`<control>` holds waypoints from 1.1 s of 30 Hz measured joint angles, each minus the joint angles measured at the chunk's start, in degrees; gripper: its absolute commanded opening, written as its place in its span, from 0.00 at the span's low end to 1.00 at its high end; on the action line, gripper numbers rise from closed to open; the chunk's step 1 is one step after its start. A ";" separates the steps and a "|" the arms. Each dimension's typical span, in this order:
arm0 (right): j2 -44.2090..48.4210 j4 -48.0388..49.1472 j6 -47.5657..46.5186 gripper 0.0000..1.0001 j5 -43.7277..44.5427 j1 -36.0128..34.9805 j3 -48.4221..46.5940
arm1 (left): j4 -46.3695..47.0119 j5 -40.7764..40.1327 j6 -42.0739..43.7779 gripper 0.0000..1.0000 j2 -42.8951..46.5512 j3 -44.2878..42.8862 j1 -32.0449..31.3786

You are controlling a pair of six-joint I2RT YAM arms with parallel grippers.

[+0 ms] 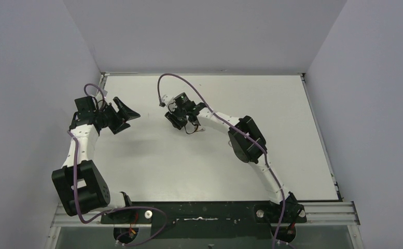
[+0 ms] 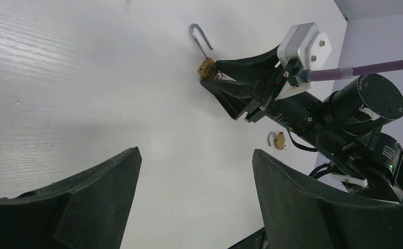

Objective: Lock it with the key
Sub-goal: Pick up the lock from the center of the board, then lock the lock.

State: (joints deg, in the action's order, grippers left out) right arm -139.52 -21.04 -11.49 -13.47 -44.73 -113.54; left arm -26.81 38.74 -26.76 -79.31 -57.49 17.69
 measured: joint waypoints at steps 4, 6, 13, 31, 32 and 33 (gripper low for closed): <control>1.40 -0.31 0.87 0.22 -1.84 0.07 2.03 | 0.11 0.11 0.04 0.76 0.17 0.02 0.00; 2.97 -0.83 2.05 0.22 -3.72 0.07 3.98 | 0.81 0.46 0.02 0.76 0.70 0.42 0.00; 15.96 -3.43 7.56 0.22 -11.82 -0.44 12.46 | 8.63 5.95 -1.73 0.76 4.92 4.17 -0.31; 57.96 -5.95 17.22 0.24 -29.16 5.68 24.52 | 73.16 29.64 -36.83 0.84 7.15 0.70 -17.86; 58.01 -6.58 17.53 0.23 -29.44 5.81 24.57 | 77.35 30.47 -40.33 0.83 5.90 -0.33 -18.75; 58.01 -7.15 17.90 0.24 -29.77 6.01 24.57 | 82.18 31.69 -44.46 0.83 4.33 -1.81 -20.26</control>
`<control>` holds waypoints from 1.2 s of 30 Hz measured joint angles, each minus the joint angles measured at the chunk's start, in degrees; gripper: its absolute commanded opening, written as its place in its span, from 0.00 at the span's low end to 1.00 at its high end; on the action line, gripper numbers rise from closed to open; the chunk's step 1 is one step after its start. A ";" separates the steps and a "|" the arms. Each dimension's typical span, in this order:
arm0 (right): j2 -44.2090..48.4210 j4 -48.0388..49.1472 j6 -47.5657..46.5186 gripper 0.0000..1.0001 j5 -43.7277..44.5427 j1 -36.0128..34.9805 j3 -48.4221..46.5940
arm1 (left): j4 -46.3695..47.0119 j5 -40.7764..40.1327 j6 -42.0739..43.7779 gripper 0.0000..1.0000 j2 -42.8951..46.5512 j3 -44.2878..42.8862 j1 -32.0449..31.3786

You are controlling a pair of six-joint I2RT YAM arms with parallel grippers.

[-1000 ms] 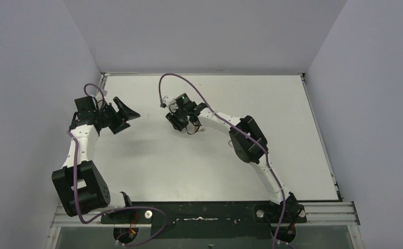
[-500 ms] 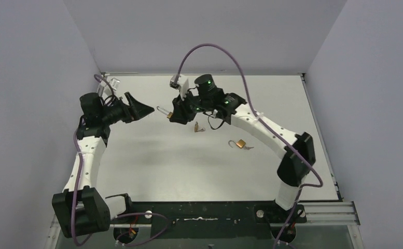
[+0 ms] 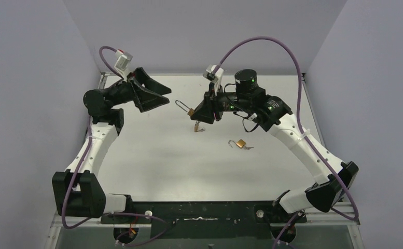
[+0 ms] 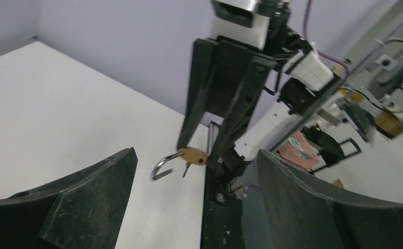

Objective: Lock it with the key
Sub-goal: Lock the lock.

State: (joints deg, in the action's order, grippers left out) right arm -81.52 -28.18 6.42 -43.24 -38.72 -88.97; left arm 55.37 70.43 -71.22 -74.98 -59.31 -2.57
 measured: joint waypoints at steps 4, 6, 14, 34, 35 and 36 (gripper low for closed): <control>0.52 -1.03 1.38 0.24 -1.99 0.87 0.00 | 9.44 4.28 -9.01 0.80 -2.73 -4.63 -6.08; 1.16 -1.05 2.16 0.24 -3.23 1.62 0.00 | 11.17 6.27 -10.38 0.79 -2.67 -5.70 -8.48; 3.08 -0.17 5.01 0.24 -7.26 4.63 -0.02 | 9.64 9.16 -9.03 0.79 -2.27 -6.12 -8.74; 3.02 3.19 9.40 0.25 -13.31 4.72 -0.87 | 2.36 6.19 -1.27 0.73 -2.89 -7.02 -7.08; 2.99 3.52 9.62 0.25 -13.49 4.72 -0.87 | 2.19 6.16 -1.11 0.71 -2.89 -7.02 -7.17; 2.95 3.78 9.77 0.25 -13.64 4.72 -0.87 | 2.12 6.14 -1.01 0.69 -2.91 -7.06 -7.23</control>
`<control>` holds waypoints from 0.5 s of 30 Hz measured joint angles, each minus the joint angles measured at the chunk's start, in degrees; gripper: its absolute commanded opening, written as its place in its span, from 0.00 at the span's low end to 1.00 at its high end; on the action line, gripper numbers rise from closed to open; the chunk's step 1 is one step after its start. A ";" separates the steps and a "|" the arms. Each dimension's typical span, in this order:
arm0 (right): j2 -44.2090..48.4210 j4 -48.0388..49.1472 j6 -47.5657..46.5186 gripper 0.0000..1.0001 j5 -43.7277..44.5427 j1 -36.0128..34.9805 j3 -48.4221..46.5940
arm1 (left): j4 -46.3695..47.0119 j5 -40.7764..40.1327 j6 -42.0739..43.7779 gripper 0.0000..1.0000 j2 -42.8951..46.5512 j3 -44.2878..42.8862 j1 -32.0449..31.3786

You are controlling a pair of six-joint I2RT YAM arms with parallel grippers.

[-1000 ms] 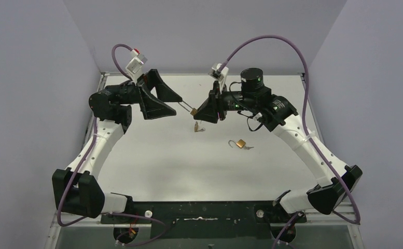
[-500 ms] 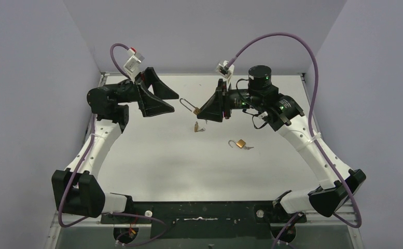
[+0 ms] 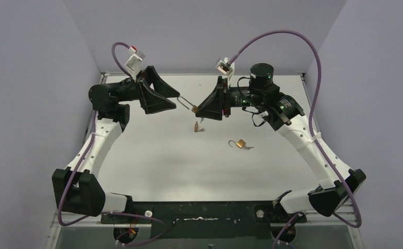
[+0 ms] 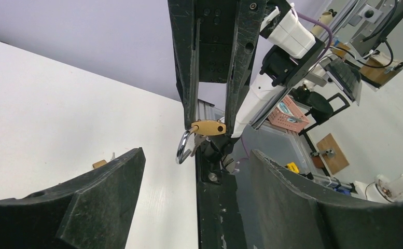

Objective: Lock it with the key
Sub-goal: Lock the lock.

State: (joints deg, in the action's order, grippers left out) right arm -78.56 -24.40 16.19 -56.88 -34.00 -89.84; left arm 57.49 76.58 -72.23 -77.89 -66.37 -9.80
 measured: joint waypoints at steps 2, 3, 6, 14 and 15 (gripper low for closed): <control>-0.09 0.61 0.39 0.25 -0.22 0.00 0.00 | -0.31 0.02 0.13 0.65 -0.07 -0.20 -0.26; -0.13 0.87 0.63 0.25 -0.31 0.00 0.00 | -0.35 0.02 0.17 0.64 -0.15 -0.33 -0.35; -0.24 1.40 1.03 0.25 -0.57 0.00 0.00 | -0.15 0.11 -0.11 0.58 -0.68 -0.76 -0.74; -1.18 1.64 1.25 0.25 -0.66 0.00 -0.04 | 1.73 0.48 -2.60 0.37 -2.62 -1.44 -1.79; -1.20 1.64 1.25 0.25 -0.66 0.00 -0.04 | 2.05 0.63 -2.82 0.31 -2.80 -1.51 -1.86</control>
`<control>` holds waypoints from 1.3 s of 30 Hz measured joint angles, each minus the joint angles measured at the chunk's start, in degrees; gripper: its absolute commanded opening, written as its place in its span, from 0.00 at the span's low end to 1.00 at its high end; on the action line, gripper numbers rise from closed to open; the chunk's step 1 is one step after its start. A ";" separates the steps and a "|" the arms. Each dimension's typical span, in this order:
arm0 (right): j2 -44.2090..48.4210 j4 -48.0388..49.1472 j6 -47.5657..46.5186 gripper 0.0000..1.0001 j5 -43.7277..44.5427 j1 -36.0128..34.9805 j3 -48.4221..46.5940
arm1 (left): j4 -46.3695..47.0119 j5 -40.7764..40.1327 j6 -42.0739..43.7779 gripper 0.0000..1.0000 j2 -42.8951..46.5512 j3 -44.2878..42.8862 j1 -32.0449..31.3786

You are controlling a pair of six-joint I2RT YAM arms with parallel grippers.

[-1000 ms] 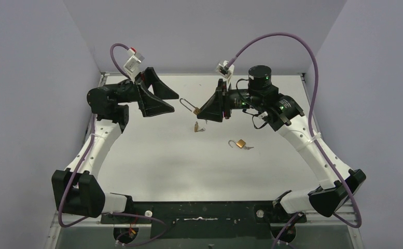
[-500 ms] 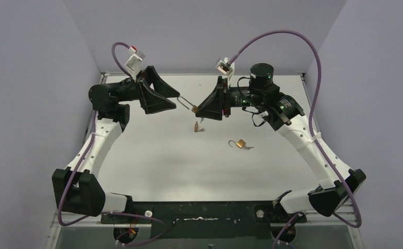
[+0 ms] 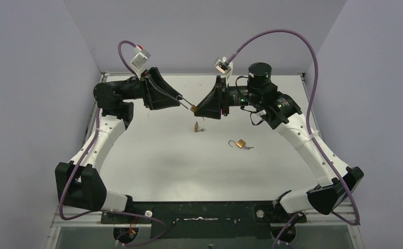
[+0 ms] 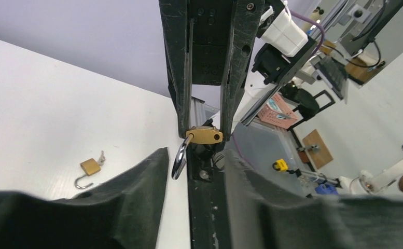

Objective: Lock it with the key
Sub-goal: Lock the lock.

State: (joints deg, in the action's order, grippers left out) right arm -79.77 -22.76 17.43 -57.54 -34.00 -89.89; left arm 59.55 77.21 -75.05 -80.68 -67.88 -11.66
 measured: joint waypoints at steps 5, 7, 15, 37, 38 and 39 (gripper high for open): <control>-0.02 0.13 0.02 0.25 -0.55 0.00 -0.02 | 0.70 0.35 -1.14 0.00 -0.26 -0.22 0.00; -0.02 0.09 0.02 0.25 -0.61 -0.07 -0.11 | 1.40 0.63 -1.81 0.00 -0.59 -0.33 0.02; -0.92 -2.67 -1.05 0.64 0.92 -0.20 -2.54 | 3.54 -0.09 -4.35 0.00 -0.98 -0.33 0.15; 6.45 24.65 8.63 0.89 5.40 2.43 13.53 | -46.77 -26.77 30.01 0.00 18.01 -0.42 0.55; 6.14 25.75 8.90 0.89 3.96 2.43 13.53 | -48.57 -28.83 30.91 0.00 18.73 -0.42 0.50; 5.90 26.75 9.27 0.89 3.02 2.49 13.53 | -49.62 -30.08 31.39 0.00 19.12 -0.42 0.46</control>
State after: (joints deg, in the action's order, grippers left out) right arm -73.87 3.99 26.70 -54.52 -31.51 -76.36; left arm 9.93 47.13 -43.66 -61.56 -68.29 -11.20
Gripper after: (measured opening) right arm 0.901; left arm 0.020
